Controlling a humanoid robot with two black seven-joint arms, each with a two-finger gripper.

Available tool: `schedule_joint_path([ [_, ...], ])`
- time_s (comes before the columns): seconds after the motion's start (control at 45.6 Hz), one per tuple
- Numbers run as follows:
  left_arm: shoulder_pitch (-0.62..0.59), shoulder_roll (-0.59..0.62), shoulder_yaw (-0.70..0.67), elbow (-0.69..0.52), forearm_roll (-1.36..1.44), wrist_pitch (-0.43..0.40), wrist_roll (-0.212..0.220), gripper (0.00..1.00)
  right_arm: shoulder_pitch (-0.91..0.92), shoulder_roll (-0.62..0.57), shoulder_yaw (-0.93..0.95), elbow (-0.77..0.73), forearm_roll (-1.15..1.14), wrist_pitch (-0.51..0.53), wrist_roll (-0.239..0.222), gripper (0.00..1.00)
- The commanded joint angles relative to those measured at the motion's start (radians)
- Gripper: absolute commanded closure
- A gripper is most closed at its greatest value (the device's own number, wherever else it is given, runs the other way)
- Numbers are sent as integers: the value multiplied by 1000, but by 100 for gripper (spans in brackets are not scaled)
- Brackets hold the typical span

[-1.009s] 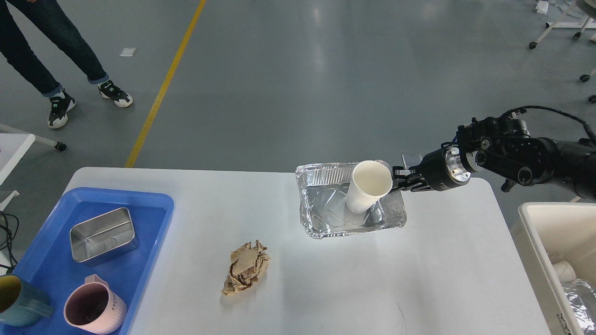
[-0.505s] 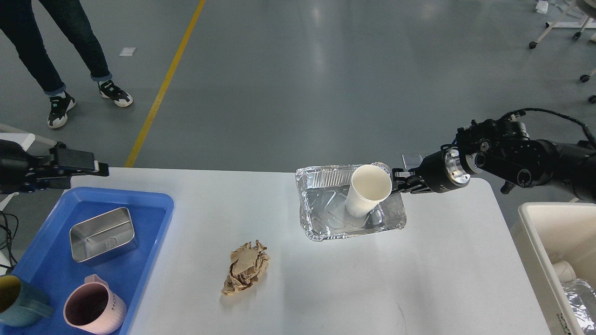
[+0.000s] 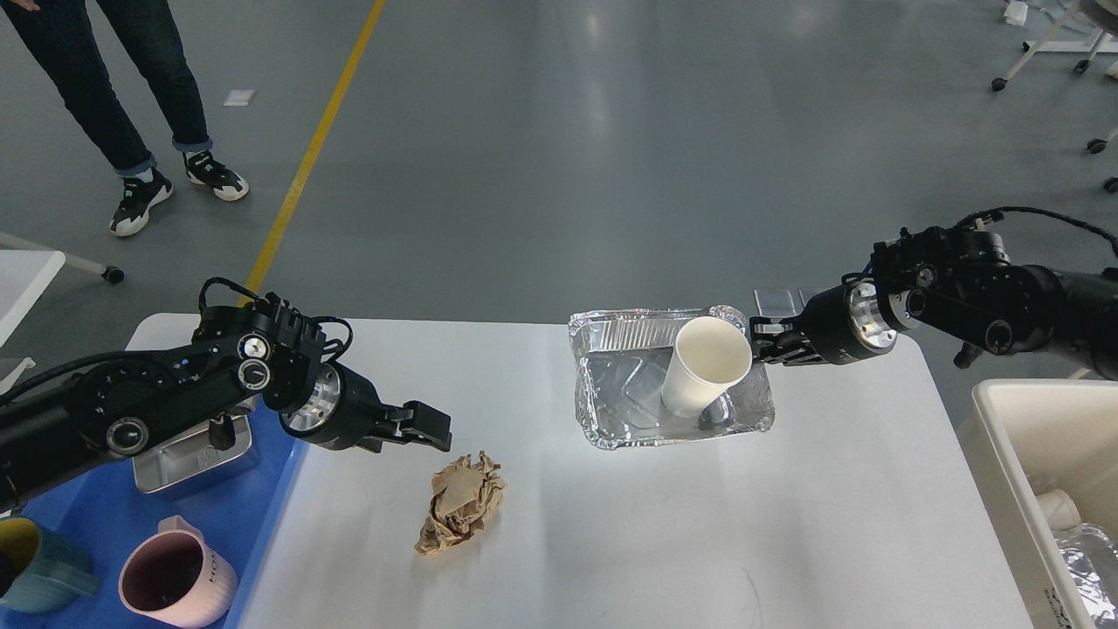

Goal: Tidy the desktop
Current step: 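Withdraw the left gripper and bring it toward the paper bag, then grasp the crumpled brown paper bag with the left gripper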

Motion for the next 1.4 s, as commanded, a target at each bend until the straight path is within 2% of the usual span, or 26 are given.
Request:
schedule_joint_path([
  [0.0, 31, -34, 4, 14, 0, 8, 16, 2, -3, 0, 0, 0, 0, -3, 0, 100],
  [0.088, 47, -37, 4, 22, 1, 34, 33, 3, -3, 0, 0, 0, 0, -5, 0, 100],
  [0.263, 71, -78, 4, 58, 1, 69, 37, 3, -3, 6, 0, 0, 0, -6, 0, 100],
  [0.307, 74, -90, 4, 64, 4, 75, 45, 7, -3, 6, 0, 0, 0, -6, 0, 100],
  [0.439, 84, -132, 4, 104, 41, 129, 53, 32, -3, 1, 0, 3, 0, -6, 0, 100],
  [0.505, 84, -155, 6, 124, 50, 135, 51, 50, -3, -2, 0, 4, 0, -6, 0, 100],
  [0.592, 86, -184, 6, 144, 58, 134, 53, 59, -3, -2, 0, 6, 0, -6, 0, 100],
  [0.636, 86, -193, 7, 149, 58, 144, 44, 70, -3, -5, 0, 6, 0, -6, 0, 100],
  [0.724, 94, -227, 13, 175, 58, 157, 39, 76, -3, -11, 0, 8, 0, -6, 0, 100],
  [0.79, 94, -232, 13, 176, 58, 144, 45, 88, -3, -11, 0, 8, 0, -6, 0, 100],
  [0.856, 95, -238, 13, 176, 60, 138, 53, 94, -3, -11, 0, 8, 0, -6, 0, 100],
  [0.878, 95, -239, 13, 176, 60, 140, 56, 100, -3, -11, 0, 8, 0, -6, 0, 100],
  [1.163, 77, -207, 21, 195, 60, 141, 70, 100, -3, -11, 0, 8, 0, -8, 0, 100],
  [1.382, 77, -52, -31, 186, 25, 138, 62, 100, -3, -8, 0, 0, 0, -8, 0, 100],
])
